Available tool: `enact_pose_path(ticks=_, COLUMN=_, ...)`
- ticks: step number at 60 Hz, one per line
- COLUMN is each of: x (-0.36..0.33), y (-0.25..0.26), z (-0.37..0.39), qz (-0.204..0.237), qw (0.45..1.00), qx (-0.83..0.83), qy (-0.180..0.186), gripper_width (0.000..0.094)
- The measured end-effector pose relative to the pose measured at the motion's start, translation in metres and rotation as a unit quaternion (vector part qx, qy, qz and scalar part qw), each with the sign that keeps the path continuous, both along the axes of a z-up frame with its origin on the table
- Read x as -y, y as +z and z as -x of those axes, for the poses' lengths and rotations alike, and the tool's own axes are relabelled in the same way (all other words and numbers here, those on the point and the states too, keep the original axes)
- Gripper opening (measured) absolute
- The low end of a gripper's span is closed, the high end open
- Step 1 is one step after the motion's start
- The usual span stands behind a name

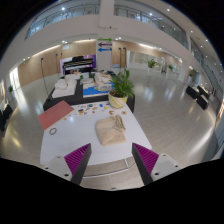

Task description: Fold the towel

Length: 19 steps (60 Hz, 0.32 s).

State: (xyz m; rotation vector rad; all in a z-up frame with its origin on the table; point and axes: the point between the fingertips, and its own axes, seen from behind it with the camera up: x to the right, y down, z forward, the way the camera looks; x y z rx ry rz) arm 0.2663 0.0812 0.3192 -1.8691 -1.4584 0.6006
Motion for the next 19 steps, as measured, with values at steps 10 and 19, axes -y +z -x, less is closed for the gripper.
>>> enact_pose_path(ticks=10, x=0.031, y=0.006, z=-0.020, qz=0.011, qw=1.000, qx=-0.009, qy=0.004, gripper_width=0.0855)
enact_pose_path(ticks=19, x=0.042, y=0.006, z=-0.024, qz=0.007, qw=1.000, qx=-0.009, qy=0.002, gripper_width=0.0852)
